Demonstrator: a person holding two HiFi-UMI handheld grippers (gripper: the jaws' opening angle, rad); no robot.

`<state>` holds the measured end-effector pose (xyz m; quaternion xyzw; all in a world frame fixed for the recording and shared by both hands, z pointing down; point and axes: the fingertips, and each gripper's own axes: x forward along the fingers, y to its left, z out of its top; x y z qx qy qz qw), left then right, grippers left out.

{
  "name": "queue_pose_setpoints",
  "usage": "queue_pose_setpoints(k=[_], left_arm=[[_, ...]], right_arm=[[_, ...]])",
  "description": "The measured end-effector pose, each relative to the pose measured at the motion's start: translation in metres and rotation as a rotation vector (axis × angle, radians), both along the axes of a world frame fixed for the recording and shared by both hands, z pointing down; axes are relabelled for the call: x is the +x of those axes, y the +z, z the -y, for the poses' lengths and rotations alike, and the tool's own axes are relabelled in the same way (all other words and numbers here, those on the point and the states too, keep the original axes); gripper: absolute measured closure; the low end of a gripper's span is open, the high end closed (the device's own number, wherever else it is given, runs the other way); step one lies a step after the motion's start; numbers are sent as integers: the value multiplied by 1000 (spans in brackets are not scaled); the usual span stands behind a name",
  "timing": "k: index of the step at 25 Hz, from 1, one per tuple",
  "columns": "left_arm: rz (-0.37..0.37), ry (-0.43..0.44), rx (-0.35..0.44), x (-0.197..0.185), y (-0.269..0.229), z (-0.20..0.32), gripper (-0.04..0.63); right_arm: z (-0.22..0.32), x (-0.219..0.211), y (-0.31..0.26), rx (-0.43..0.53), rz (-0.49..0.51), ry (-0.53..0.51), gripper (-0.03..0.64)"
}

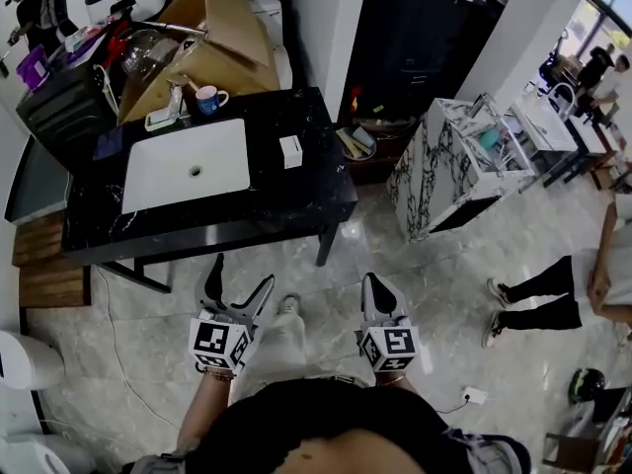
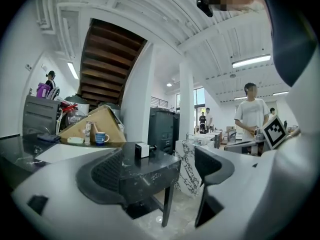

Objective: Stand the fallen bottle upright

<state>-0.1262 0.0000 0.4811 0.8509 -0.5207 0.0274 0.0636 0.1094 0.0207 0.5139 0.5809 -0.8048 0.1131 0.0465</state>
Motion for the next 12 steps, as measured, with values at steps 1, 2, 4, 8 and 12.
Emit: queue_pose_setpoints(k=[1,2,4,8,12], left_arm=[[4,10,-4,-1,-1,12,164],[9,19,-8,-2,-2,25,164],[15,35,-11,-5,-4,51,164],[56,78,-8,-6,-8,103,164],[103,143,-26,-2,-6,145,164]], right_arm=[[11,-1,-2,0,3,10,612],[23,-2,-4,2,4,18,612],[47,-5,-8,12,-1,28,612],[94,-9,-15,21,-5,46,612],[131,-14,-18,30,-7,62,612]])
